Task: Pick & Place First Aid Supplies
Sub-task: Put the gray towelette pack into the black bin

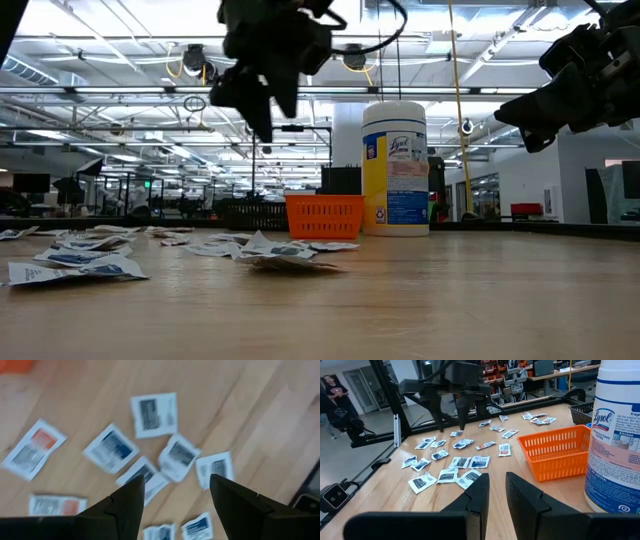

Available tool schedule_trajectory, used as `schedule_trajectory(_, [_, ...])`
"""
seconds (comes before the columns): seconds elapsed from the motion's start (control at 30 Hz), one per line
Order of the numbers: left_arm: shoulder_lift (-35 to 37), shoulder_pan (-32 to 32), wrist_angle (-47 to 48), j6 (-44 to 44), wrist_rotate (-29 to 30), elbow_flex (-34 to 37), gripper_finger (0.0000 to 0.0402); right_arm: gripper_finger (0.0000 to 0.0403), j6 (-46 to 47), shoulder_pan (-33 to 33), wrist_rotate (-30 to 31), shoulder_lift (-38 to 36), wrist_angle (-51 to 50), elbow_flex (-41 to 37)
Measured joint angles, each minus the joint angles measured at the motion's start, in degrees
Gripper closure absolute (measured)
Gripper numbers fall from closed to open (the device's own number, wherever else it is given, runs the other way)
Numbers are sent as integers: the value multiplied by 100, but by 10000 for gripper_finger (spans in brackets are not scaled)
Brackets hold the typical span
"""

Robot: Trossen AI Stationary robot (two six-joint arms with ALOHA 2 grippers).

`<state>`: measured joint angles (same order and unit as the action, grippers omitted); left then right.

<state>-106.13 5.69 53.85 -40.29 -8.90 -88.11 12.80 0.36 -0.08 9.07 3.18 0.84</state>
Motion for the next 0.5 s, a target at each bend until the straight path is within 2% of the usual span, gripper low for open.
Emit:
schedule_trajectory(0.27, [-514,10,454,85,62,-824,174,344,-2,0,0,-1,0,-2])
schedule_trajectory(0.5, [-973,97,443,185,185,-875,174,344,-1,0,0,1,0,-4])
